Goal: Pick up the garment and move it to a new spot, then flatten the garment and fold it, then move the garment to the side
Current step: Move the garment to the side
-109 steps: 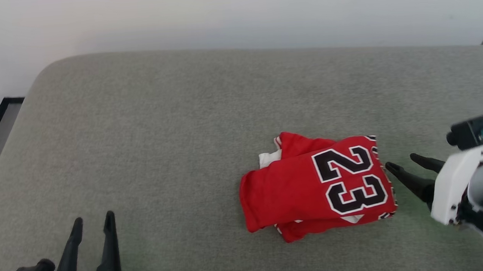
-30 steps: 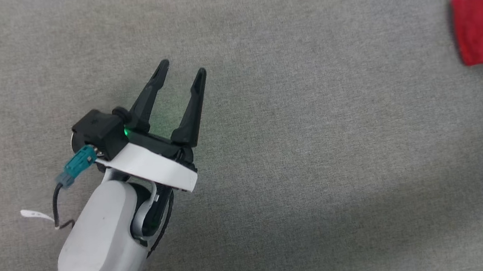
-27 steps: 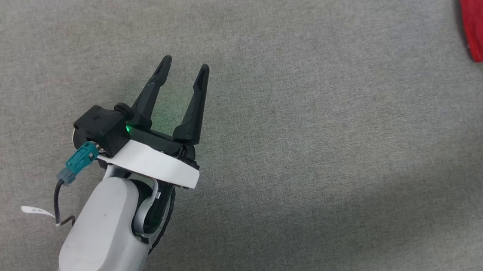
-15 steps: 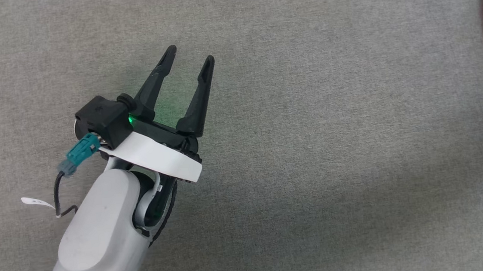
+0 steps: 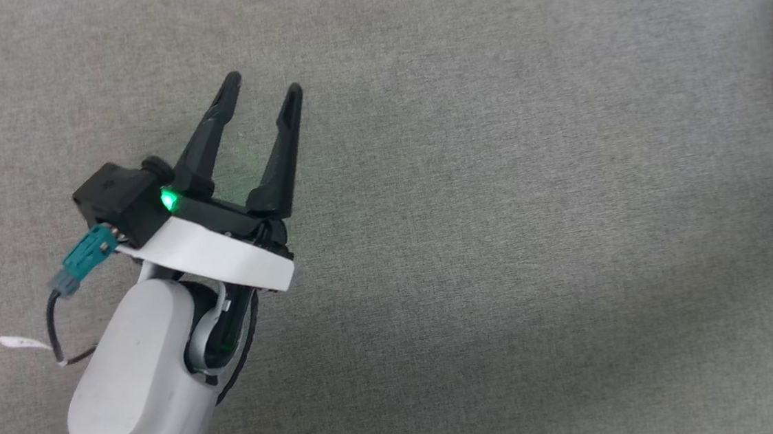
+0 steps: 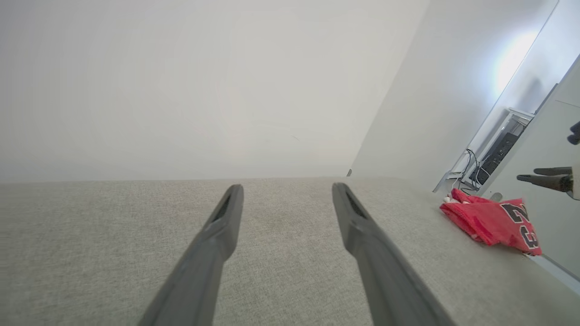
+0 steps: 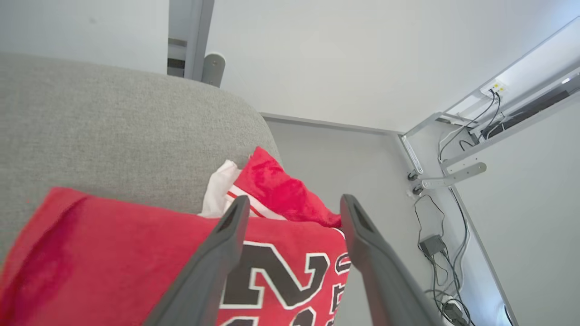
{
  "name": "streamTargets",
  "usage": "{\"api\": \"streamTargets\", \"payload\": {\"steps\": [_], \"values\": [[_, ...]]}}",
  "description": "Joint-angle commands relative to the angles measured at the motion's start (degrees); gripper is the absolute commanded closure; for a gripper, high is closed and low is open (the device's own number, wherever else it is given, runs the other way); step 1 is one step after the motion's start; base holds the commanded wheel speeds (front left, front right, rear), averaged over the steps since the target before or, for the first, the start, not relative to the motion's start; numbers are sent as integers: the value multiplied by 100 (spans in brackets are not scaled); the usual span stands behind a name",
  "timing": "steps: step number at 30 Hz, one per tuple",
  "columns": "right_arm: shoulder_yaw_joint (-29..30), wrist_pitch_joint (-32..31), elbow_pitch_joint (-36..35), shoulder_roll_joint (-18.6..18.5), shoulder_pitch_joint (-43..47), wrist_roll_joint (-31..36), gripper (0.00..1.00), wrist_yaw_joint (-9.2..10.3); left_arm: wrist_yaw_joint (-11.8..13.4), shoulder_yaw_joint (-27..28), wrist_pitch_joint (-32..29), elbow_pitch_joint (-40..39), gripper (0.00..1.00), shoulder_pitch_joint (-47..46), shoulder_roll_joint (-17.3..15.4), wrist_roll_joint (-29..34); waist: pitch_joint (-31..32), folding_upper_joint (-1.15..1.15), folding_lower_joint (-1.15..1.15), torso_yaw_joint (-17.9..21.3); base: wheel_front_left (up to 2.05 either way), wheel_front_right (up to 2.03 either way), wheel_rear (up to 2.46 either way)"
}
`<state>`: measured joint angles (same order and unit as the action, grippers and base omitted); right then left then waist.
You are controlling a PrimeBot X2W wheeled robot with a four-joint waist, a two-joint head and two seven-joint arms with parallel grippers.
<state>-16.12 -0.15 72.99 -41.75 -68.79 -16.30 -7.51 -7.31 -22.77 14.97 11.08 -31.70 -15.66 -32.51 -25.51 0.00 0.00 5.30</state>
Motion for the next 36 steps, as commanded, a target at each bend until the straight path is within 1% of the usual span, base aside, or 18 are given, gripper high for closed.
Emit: {"api": "streamTargets", "payload": {"steps": [1,6,8,12,20,24,27,30,32,33,36], "values": [[40,87,37,80,-51,3,0,4,-15,49,27,-22,0,83,-10,-50,43,0,0,21,0,0,0],[113,262,36,298,-13,-101,0,4,-15,177,27,-74,0,218,-23,-63,158,0,0,36,0,0,0],[49,340,-34,465,92,-155,0,4,-15,237,27,-91,0,278,-19,-64,227,0,0,27,0,0,0],[-18,561,-242,666,281,-347,0,4,-15,421,27,-117,0,432,-37,-65,380,0,0,10,0,0,0],[-388,1011,-868,1175,917,-772,0,4,-15,906,27,-136,0,823,-92,19,769,0,0,-39,0,0,0],[-659,1245,-1425,1364,1406,-1194,0,4,-15,1282,27,-147,0,1092,-84,212,982,0,0,-95,0,0,0],[-870,1358,-1835,1365,1733,-1415,0,4,-15,1456,27,-109,0,1260,-21,374,1100,0,0,-129,0,0,0],[-946,1459,-2199,1312,2048,-1606,0,4,-16,1758,27,-156,0,1456,42,516,1219,0,0,-155,0,0,0],[-1000,1508,-2455,1268,2250,-1594,0,4,-16,1992,27,-168,0,1620,113,663,1300,0,0,-170,0,0,0],[-1000,1508,-2455,1268,2250,-1594,0,4,-16,1992,27,-168,0,1620,113,663,1300,0,0,-170,0,0,0],[-844,1535,-2819,1215,2573,-1612,0,3,-16,2204,27,-245,0,1857,212,784,1410,0,0,-206,0,0,0]]}}
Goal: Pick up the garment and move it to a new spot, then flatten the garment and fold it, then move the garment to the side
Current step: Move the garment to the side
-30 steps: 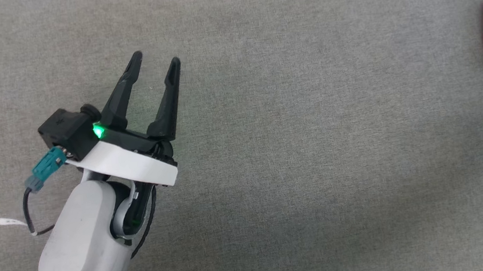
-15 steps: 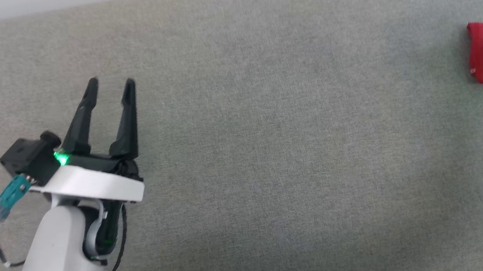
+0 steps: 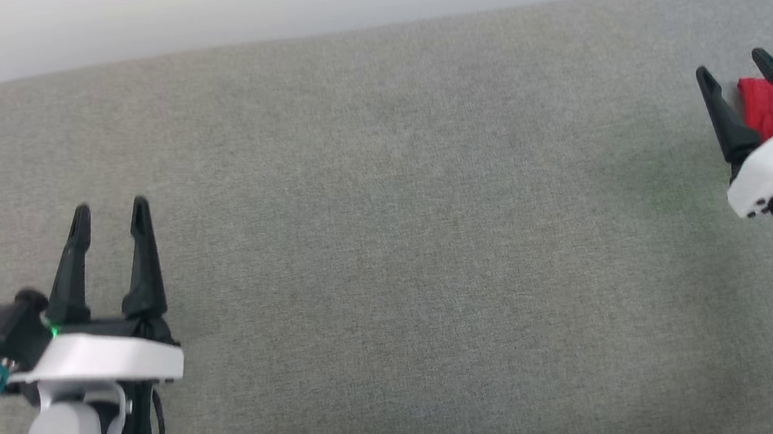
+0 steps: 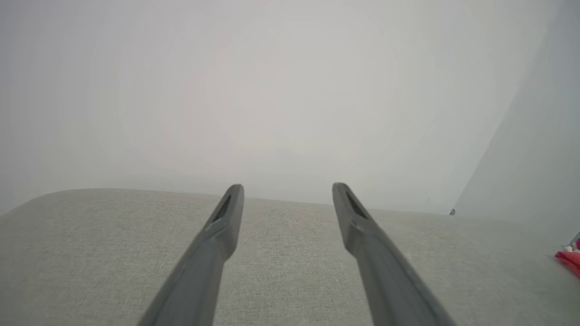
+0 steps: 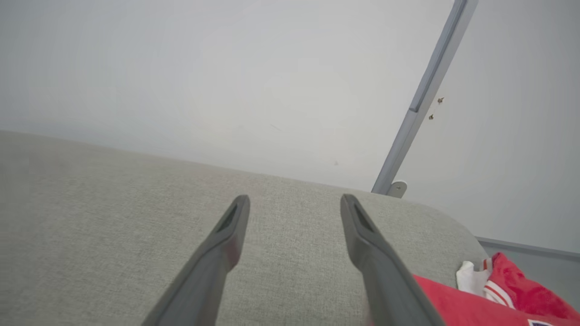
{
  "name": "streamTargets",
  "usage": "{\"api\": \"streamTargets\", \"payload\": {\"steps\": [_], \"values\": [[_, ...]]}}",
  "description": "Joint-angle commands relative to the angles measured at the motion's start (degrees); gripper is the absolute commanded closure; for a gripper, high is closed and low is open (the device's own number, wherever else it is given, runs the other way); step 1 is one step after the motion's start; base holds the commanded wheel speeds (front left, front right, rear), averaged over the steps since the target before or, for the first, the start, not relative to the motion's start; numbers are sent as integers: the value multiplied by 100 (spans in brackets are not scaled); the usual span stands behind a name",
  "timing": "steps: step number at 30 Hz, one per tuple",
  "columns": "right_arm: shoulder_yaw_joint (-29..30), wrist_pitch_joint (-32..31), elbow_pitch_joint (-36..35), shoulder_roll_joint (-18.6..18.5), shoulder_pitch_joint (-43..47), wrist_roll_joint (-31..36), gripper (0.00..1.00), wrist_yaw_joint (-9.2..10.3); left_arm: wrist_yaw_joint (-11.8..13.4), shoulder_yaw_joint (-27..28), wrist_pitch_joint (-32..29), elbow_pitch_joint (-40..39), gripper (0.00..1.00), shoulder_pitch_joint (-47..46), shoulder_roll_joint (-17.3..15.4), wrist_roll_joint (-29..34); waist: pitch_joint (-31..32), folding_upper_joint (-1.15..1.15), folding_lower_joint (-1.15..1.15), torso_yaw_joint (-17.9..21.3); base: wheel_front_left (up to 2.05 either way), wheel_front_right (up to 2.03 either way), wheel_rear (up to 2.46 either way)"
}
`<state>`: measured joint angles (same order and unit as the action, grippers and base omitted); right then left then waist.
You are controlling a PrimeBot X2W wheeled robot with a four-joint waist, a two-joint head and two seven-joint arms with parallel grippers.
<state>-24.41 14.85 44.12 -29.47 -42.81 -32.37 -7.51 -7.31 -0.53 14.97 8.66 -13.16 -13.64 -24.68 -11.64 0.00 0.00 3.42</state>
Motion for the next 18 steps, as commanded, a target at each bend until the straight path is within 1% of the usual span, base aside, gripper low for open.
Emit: {"api": "streamTargets", "payload": {"steps": [1,6,11,18], "values": [[51,37,-128,-37,84,72,0,4,-16,33,27,-34,0,88,4,29,57,0,0,-30,0,0,0],[703,31,-1123,40,936,414,0,3,-16,261,27,-103,0,505,45,205,242,0,0,-97,0,0,0],[1241,34,-1830,234,1743,763,0,3,-16,469,27,-177,0,919,149,276,452,0,0,-178,0,0,0],[1858,34,-2395,530,2655,1106,0,3,-16,713,27,-252,0,1440,240,282,727,0,0,-277,0,0,0]]}}
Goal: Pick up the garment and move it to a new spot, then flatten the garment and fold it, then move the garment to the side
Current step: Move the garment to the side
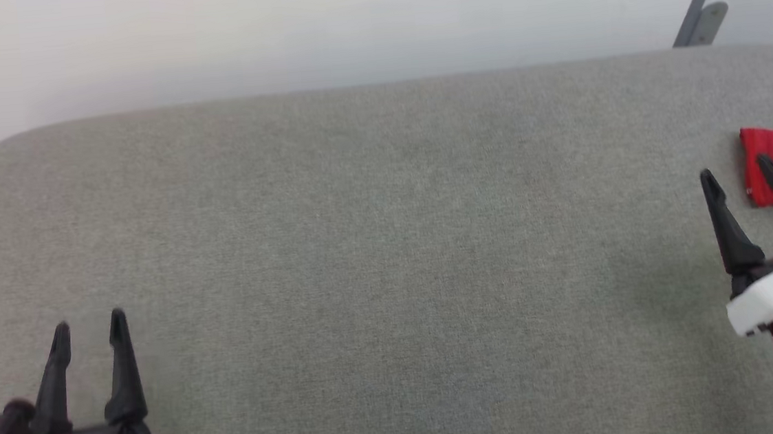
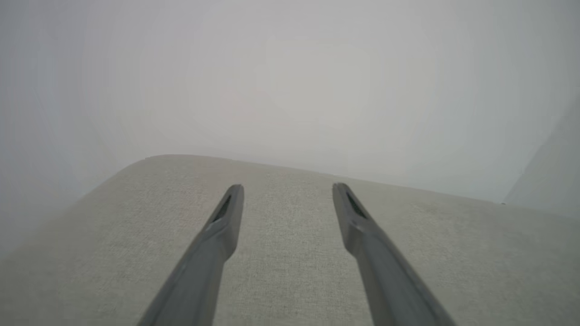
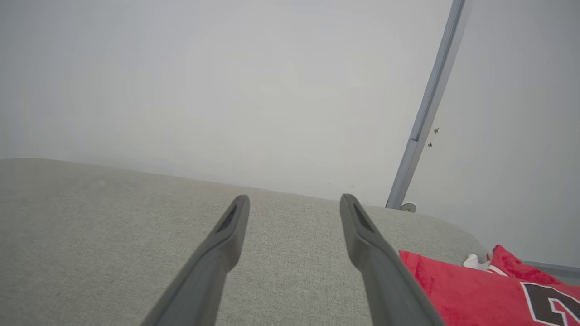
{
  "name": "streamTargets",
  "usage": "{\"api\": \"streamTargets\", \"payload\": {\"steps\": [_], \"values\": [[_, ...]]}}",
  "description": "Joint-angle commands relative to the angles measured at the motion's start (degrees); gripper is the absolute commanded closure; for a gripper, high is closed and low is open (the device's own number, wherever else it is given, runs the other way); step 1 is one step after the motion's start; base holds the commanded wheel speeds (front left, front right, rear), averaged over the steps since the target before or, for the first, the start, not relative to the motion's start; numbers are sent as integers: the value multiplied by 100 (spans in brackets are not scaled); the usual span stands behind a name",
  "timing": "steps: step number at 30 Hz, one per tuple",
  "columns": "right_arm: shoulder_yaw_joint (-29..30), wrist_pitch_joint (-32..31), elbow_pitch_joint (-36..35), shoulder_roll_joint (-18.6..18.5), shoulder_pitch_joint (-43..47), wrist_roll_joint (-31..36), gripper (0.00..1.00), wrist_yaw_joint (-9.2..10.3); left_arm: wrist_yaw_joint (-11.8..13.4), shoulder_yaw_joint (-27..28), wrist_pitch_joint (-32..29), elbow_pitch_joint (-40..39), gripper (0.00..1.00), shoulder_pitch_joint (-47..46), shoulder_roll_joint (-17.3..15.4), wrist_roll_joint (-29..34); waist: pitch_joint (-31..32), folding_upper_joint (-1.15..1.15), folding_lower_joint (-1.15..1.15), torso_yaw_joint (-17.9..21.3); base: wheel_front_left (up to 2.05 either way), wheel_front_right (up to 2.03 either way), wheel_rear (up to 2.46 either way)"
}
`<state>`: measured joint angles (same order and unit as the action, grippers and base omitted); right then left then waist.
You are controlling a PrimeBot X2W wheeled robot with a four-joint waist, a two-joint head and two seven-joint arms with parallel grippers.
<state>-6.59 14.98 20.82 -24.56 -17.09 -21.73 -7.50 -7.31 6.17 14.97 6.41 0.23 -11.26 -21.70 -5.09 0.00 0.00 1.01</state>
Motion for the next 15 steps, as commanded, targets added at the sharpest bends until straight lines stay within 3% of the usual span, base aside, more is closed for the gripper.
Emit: {"api": "streamTargets", "payload": {"steps": [1,15], "values": [[125,21,-136,74,206,93,0,2,-16,51,27,-38,0,168,14,-16,114,0,0,-49,0,0,0],[879,22,-691,602,1410,300,0,2,-16,106,28,-97,0,914,74,-148,495,0,0,-160,0,0,0]]}}
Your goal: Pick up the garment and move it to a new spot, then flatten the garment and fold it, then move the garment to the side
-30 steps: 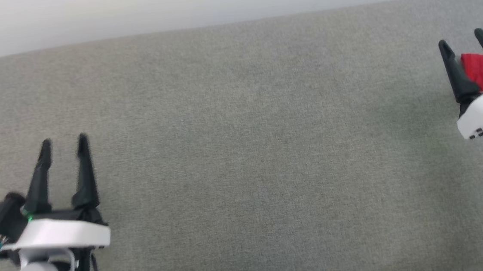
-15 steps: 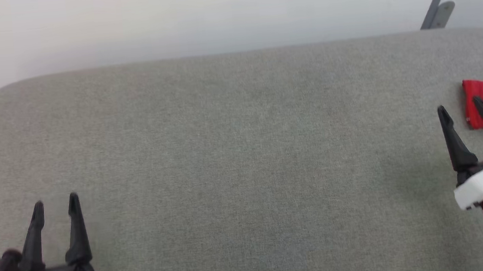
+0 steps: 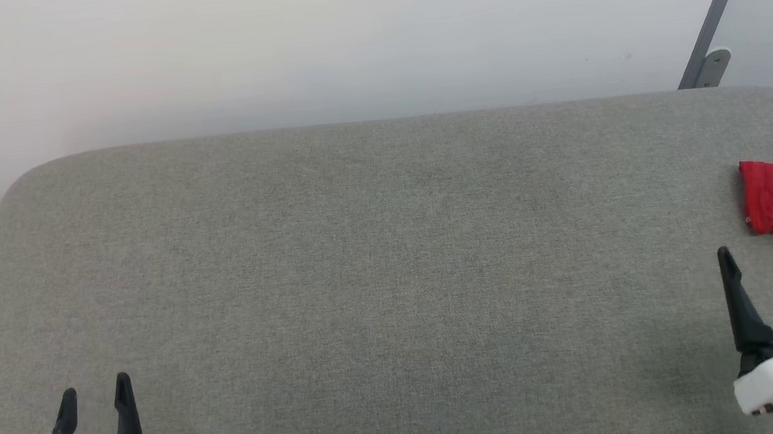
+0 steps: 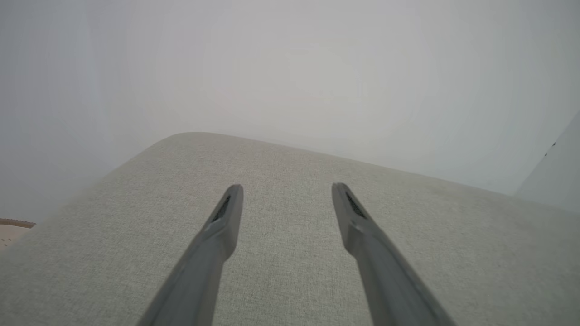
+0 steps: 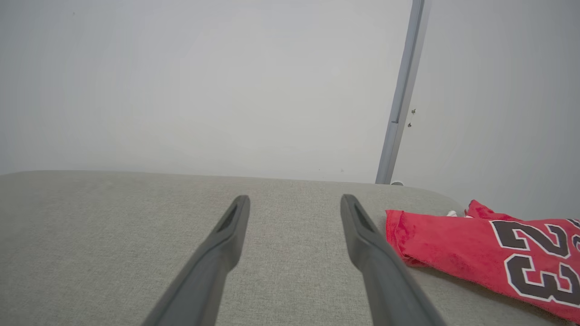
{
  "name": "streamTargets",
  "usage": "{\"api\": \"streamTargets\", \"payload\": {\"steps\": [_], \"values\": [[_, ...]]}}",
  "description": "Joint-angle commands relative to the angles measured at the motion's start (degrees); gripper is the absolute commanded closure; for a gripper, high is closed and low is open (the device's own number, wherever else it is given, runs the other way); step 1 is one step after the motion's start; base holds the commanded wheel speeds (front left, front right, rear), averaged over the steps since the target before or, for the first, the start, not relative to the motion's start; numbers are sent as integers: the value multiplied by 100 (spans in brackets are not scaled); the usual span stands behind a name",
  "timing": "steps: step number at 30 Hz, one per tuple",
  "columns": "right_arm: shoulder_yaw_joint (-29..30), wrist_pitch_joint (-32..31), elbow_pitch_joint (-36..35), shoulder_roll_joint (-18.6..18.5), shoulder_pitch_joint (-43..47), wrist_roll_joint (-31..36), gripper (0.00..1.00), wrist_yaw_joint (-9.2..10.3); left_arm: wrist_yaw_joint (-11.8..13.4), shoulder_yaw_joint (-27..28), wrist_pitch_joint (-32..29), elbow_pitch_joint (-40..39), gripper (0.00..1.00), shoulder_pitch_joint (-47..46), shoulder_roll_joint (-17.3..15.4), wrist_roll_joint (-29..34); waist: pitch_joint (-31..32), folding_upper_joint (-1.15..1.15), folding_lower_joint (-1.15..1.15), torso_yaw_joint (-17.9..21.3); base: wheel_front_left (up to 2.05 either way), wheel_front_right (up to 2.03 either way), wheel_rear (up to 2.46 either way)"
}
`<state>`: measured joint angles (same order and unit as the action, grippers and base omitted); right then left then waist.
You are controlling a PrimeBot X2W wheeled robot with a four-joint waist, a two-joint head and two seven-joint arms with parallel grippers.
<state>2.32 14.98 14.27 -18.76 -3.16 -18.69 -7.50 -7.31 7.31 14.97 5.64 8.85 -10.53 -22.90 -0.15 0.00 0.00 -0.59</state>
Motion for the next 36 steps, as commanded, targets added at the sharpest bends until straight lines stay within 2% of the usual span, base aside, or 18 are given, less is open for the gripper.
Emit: {"api": "streamTargets", "payload": {"steps": [1,12,24,25,29,36], "values": [[53,23,-78,78,146,28,0,2,-16,-18,28,-18,0,102,5,-34,14,0,0,6,0,0,0],[253,23,-252,333,442,-21,0,2,-16,-177,28,-57,0,68,0,-94,18,0,0,53,0,0,0],[233,22,-245,418,434,-30,0,2,-16,-286,28,-54,0,-38,10,-153,-3,0,0,103,0,0,0],[237,-1,-246,398,408,-8,100,0,0,-284,0,-49,100,36,5,-139,-3,0,0,104,0,0,0],[169,-19,-77,514,485,-27,100,0,1,-319,-20,137,100,96,109,-158,-2,0,0,104,0,0,0],[201,-231,-52,622,406,-706,100,0,-1,-304,-212,210,100,-53,175,-797,-2,0,0,102,0,0,0]]}}
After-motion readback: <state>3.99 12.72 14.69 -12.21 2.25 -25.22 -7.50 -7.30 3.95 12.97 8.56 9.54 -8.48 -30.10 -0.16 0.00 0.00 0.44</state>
